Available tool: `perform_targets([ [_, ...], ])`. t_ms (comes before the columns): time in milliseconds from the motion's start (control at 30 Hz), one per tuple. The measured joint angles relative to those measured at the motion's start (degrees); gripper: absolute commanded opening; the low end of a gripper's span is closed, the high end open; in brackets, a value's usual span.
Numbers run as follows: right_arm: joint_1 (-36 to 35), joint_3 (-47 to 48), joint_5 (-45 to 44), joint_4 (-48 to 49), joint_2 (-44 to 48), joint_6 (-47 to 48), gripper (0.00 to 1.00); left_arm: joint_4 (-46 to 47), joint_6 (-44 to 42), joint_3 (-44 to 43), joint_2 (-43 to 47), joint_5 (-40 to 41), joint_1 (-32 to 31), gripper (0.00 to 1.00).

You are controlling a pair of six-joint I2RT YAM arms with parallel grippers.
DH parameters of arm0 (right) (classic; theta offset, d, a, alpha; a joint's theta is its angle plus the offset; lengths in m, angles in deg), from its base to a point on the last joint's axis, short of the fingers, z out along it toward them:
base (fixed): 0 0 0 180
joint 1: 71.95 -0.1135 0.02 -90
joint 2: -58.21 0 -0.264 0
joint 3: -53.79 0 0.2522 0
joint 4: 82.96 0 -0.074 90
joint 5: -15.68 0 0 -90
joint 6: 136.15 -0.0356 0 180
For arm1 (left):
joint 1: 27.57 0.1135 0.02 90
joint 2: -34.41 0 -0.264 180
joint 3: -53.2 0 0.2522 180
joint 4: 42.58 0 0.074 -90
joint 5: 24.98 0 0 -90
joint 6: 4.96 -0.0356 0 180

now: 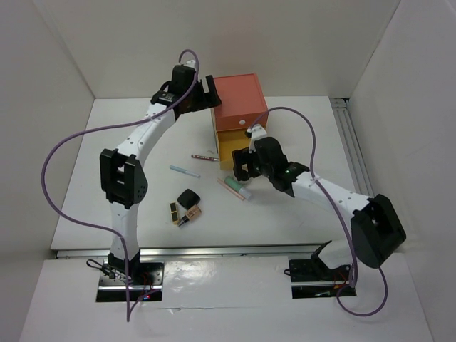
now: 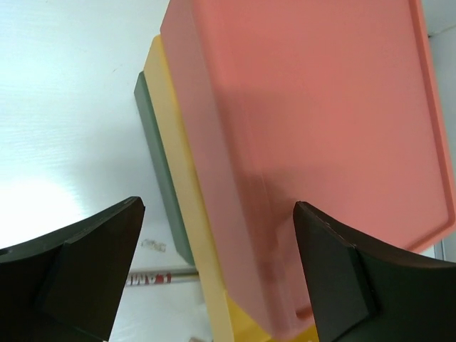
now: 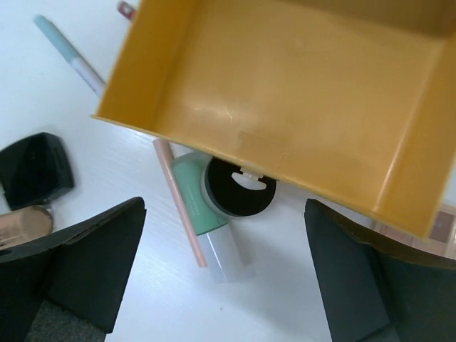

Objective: Organize the makeup

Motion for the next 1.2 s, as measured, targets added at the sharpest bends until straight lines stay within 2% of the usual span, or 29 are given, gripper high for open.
perform_targets([
  [167, -0.55, 0.63, 0.90, -3.10, 7.10, 1.73, 1.00, -2.82, -2.56, 2.10, 5.70, 1.16, -0.13, 1.00],
  [233, -0.87, 0.63, 1.57, -4.68, 9.51, 2.64, 1.00, -2.34, -3.30, 5.51, 10.27, 2.27, -0.15, 1.00],
  [267, -1.29, 0.59, 1.73, -5.53, 10.54, 3.28, 0.94, -2.43, -3.43, 7.96, 13.20, 3.04, -0.13, 1.00],
  [333, -2.89, 0.50, 2.01, -7.19, 11.82, 4.52, 0.82, -1.46, -3.39, 14.69, 20.09, 5.01, -0.13, 1.00],
  [433, -7.19, -0.13, 1.99, -9.35, 12.13, 5.97, 0.72, -1.51, -2.34, 25.97, 30.60, 7.76, -0.13, 1.00],
  [567, -13.09, -2.12, 1.05, -10.75, 11.50, 7.04, 0.70, -1.22, 1.51, 42.97, 42.34, 9.64, 0.15, 1.00],
  [733, -13.38, -5.77, -0.85, -9.81, 8.98, 6.91, 0.63, -3.02, 4.68, 57.31, 49.46, 9.79, -0.63, 1.00],
  [1067, -12.44, -6.67, -1.18, -8.46, 4.85, 6.54, 0.63, -7.45, 8.24, 69.48, 69.59, 10.93, -3.02, 1.00],
  [1200, -12.15, -7.04, -1.27, -7.19, 4.85, 6.16, 0.63, -9.03, 9.38, 71.23, 72.96, 11.32, -3.02, 1.00],
])
